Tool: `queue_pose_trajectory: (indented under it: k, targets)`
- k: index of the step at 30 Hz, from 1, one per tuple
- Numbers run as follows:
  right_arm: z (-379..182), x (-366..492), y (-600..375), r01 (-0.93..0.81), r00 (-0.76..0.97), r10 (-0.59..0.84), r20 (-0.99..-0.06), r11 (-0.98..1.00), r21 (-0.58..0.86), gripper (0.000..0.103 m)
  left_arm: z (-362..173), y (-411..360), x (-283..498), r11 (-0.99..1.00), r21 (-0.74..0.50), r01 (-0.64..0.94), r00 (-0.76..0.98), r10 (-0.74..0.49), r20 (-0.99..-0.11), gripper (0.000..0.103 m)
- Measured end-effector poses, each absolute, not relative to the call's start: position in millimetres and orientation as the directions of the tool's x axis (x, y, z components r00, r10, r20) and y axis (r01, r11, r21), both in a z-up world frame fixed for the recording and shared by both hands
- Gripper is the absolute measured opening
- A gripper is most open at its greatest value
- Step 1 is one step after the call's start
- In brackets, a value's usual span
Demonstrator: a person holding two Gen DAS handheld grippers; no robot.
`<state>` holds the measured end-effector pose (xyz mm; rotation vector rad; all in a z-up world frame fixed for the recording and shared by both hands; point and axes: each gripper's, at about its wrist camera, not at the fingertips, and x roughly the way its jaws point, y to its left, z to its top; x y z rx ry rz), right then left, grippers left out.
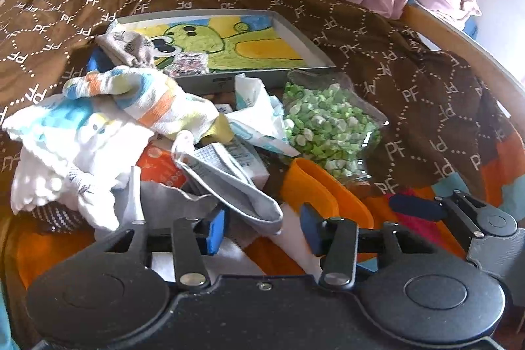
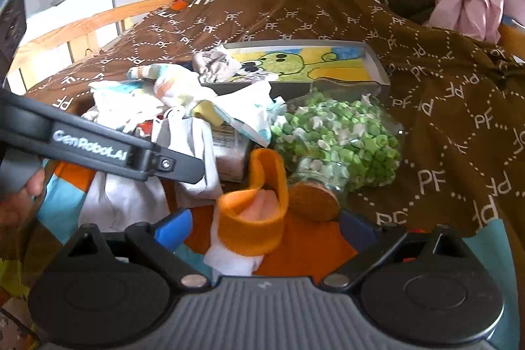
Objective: Organize soft objects
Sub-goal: 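Grasp the white face mask with the left gripper while the right gripper grasps the orange silicone strip, then lift the face mask with the left gripper while the right gripper carries the orange strip to the tray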
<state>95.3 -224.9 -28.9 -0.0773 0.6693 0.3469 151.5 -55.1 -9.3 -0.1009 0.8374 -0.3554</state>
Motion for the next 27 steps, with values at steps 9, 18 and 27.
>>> queue_pose_trajectory:
  k: [9,18,27]
  targets:
    - [-38,99,-212,-0.347,0.751,0.254,-0.610,0.937,-0.038,0.079,-11,-45,158,0.942,-0.256,0.219,0.615,-0.337,-0.713,0.028]
    - [-39,96,-208,-0.370,0.744,0.280,-0.607,0.928,-0.026,0.045,-11,-48,147,0.926,-0.232,0.296,0.612,-0.371,-0.698,0.007]
    - [-33,94,-211,-0.351,0.753,0.267,-0.602,0.936,-0.023,0.021,-4,-49,128,0.907,-0.176,0.382,0.618,-0.392,-0.682,0.005]
